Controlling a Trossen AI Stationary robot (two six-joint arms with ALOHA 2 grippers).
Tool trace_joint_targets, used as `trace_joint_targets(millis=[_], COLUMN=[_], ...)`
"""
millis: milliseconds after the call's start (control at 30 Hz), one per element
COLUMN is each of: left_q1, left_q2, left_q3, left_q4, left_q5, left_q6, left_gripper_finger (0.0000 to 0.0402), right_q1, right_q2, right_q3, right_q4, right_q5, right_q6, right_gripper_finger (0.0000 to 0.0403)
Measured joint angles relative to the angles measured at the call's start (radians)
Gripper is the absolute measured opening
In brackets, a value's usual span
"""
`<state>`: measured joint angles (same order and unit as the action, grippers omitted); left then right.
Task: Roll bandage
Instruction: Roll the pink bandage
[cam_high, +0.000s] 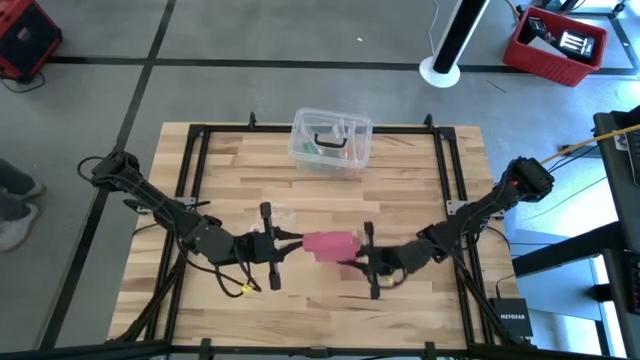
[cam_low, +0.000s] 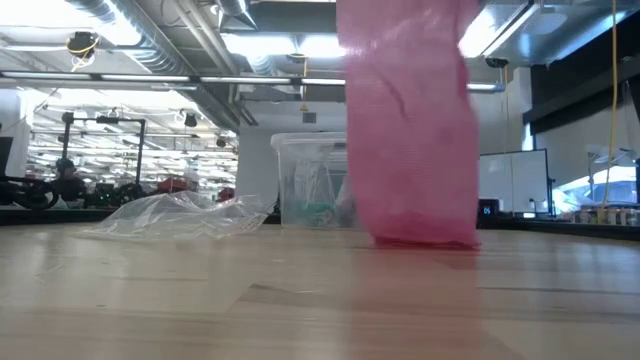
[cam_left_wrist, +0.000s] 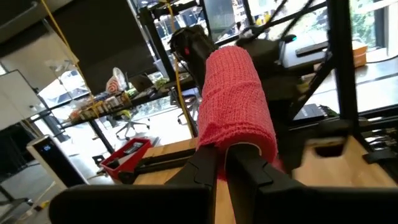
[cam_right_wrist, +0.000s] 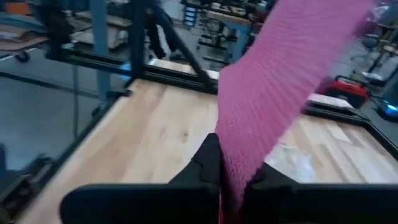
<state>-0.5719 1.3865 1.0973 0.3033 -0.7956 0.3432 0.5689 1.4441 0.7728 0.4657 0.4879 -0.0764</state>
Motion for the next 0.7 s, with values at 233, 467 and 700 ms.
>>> trace_joint_targets(millis=[233, 467, 700], left_q1=[0.042, 0.074, 0.105], left_q2=[0.000, 0.008, 0.067], left_q3=[0.000, 0.000, 0.000], left_q4=[-0.009, -0.013, -0.031], left_q5=[0.000, -0.037, -0.095], left_q6=[0.002, 0.005, -0.033], left_gripper_finger=[0.0013, 0.0013, 0.0013], right_q1=[0.095, 0.160, 0.171], right_q2=[0.000, 0.006, 0.070], right_q3=[0.105, 0.248, 0.414], right_q4=[-0.099, -0.221, -0.374], right_q5=[0.020, 0.062, 0.081], right_q6=[-0.011, -0.064, -0.126], right_gripper_finger=[0.0003, 0.0002, 0.0002])
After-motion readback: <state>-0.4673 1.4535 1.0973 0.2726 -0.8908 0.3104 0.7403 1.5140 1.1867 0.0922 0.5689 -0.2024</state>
